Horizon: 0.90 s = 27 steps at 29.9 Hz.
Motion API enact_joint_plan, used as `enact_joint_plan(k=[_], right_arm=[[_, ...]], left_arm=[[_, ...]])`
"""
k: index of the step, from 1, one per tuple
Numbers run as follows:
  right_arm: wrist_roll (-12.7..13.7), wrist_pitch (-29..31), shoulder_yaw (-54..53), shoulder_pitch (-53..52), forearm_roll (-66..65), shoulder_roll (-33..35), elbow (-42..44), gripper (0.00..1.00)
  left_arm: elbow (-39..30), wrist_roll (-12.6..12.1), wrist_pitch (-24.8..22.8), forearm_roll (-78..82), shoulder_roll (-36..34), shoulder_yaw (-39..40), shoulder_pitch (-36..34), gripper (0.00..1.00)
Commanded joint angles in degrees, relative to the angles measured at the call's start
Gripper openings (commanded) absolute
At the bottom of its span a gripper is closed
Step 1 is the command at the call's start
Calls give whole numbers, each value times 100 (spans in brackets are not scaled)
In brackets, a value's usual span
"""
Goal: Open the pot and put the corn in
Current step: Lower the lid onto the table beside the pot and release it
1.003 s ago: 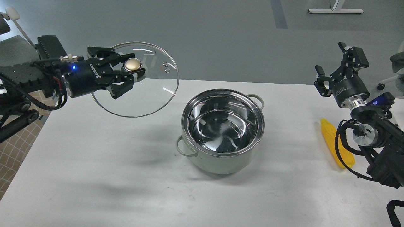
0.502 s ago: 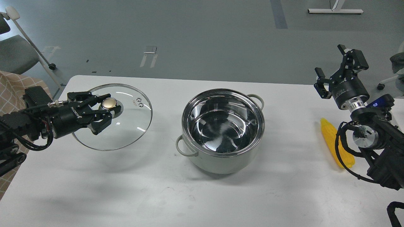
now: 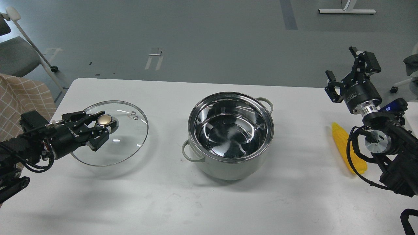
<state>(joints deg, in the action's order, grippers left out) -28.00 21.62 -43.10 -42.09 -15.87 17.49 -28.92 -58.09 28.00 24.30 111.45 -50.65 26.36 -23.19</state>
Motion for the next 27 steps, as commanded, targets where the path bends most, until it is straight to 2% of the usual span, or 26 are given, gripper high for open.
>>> enact_joint_plan(k=[1,12,17,27], right_arm=[[0,0,3,25,-3,0,1,100],[0,0,4,34,-3,9,-8,100],[0,0,4,34,-3,17,1,100],[0,0,4,34,-83,17,1,100]], left_arm=[[148,0,40,-1,64,0,51,44],[289,0,57,-1,143,79,306,46],[448,0,207,-1,222,18,315,48],[615,0,207,-10,372,0,350,58]])
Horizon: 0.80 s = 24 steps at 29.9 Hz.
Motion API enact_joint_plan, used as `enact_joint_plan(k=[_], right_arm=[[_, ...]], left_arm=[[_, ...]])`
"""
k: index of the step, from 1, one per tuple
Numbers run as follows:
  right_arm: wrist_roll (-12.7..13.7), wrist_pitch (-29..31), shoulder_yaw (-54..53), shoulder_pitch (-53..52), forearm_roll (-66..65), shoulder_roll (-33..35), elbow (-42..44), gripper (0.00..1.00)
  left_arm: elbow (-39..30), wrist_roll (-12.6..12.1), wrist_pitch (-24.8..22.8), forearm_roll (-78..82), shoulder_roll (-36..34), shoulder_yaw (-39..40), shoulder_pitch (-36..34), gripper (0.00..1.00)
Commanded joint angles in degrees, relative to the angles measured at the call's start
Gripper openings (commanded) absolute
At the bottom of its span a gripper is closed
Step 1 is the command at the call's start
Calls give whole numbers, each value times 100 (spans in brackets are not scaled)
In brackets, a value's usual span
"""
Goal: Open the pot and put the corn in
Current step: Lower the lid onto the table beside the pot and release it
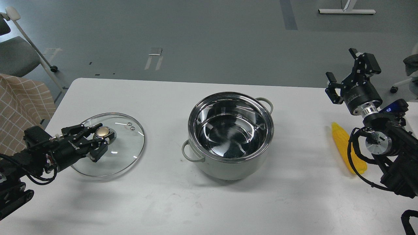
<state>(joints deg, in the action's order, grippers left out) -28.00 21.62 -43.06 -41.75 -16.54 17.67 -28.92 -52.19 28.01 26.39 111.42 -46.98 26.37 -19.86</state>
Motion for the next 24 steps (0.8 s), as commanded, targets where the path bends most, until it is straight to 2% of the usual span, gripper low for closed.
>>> enact_joint_plan(k=[1,8,18,20,22,24], right_arm=[[0,0,0,1,-16,-1,0,100],[0,0,0,1,-16,-1,0,100],[0,0,0,1,-16,-1,0,100],[0,0,0,-8,-16,-1,0,100],[0,0,0,1,-16,-1,0,100],[0,0,0,1,-16,-1,0,100]], left_arm=[[25,-1,-3,-6,5,-1,17,58],[60,-1,6,3,5,-9,53,71],[51,-1,6,3,14,-9,61,74],[60,-1,6,3,14,-9,61,80],[51,-1,6,-6,5,-1,53,92],[51,-1,15,-6,5,-1,53,95]])
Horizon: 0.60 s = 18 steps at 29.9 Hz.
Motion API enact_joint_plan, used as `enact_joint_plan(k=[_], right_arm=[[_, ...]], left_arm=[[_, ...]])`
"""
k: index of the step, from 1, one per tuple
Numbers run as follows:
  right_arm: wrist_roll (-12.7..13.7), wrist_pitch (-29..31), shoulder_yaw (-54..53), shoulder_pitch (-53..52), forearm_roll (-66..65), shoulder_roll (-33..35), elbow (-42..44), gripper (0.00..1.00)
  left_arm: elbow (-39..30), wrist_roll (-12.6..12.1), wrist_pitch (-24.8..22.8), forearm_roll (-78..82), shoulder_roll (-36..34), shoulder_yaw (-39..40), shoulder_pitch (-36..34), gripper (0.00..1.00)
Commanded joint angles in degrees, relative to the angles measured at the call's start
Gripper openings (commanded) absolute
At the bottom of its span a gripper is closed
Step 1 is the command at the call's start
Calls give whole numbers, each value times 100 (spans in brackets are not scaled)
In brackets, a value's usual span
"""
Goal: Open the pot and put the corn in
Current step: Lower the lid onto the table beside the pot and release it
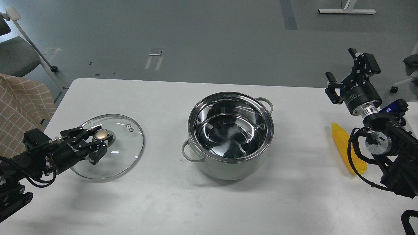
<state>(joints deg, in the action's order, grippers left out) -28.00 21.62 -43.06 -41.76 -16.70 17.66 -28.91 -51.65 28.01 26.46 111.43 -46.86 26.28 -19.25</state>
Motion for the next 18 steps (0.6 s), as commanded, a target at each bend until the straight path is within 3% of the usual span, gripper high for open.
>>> enact_joint_plan(k=[1,15,18], right_arm=[[0,0,0,1,0,1,0,100],[0,0,0,10,-9,-8,-9,100],[0,0,8,10,-9,-8,-44,100]], left_arm=[[-3,-1,0,-7,-7,17,-17,96],[-47,-1,61,-16,-25,9,-17,97],[-39,-1,70,-16,-25,-9,-17,88]])
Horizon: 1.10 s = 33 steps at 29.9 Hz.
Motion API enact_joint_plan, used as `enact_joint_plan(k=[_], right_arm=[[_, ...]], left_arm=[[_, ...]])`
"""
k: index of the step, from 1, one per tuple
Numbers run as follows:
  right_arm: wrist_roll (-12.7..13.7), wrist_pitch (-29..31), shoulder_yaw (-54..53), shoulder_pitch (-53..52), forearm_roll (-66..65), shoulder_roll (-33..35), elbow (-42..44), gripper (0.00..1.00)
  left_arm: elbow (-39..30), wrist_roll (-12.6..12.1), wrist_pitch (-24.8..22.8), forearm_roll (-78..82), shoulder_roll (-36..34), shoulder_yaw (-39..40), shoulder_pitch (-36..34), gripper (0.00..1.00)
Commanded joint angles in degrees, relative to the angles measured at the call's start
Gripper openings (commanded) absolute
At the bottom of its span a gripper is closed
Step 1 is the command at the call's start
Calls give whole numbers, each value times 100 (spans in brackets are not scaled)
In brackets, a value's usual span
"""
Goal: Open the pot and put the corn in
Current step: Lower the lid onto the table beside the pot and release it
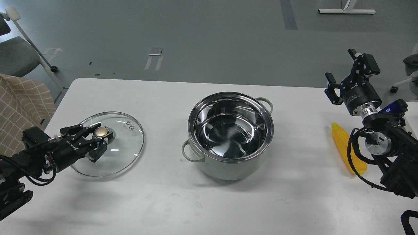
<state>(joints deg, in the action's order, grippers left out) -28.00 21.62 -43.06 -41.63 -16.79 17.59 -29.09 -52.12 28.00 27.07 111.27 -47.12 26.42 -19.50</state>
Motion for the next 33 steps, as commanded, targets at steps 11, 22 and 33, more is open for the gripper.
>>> enact_joint_plan(k=[11,22,33], right_arm=[[0,0,8,5,0,8,-27,100],[0,0,8,5,0,8,-27,100],[0,0,8,23,-17,8,-27,100]], left_arm=[[18,0,-9,9,1,-40,42,47],[35,0,-18,18,9,-40,122,39],[35,0,-9,0,18,3,113,85]])
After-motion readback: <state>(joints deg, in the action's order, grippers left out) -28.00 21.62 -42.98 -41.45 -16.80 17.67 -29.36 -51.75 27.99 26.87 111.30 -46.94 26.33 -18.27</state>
